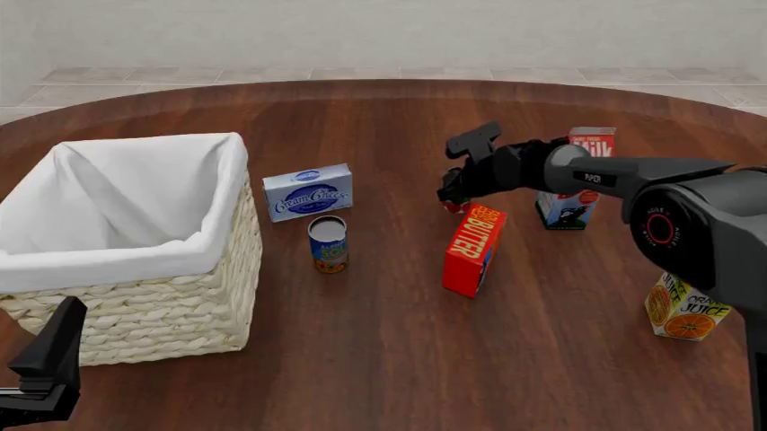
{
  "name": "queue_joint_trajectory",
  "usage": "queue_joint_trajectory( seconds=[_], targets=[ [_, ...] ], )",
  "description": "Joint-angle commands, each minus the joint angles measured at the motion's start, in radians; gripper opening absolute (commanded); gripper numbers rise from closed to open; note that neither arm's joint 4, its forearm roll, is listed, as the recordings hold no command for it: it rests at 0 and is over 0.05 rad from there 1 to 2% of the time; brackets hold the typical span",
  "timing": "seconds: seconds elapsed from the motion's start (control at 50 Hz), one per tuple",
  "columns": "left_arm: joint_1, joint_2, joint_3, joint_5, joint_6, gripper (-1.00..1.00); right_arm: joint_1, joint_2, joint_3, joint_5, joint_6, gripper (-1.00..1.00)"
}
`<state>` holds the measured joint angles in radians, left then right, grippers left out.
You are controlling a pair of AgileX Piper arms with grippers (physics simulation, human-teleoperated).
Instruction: Pick up the alphabet soup and the tomato sauce, and put them in the basket.
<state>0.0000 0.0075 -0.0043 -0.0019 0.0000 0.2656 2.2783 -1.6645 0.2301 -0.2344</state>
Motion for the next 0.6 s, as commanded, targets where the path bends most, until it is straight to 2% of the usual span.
queue_joint_trajectory(
  seconds=[0.02,0.6],
  targets=[
    [0.000,0.000,0.000,0.000,0.000,1.00,0.001,-0.009,-0.003,-0.005,0.009,-1.00],
    [0.000,0.000,0.000,0.000,0.000,1.00,0.029,-0.132,0.015,0.013,0.023,-1.00]
  ],
)
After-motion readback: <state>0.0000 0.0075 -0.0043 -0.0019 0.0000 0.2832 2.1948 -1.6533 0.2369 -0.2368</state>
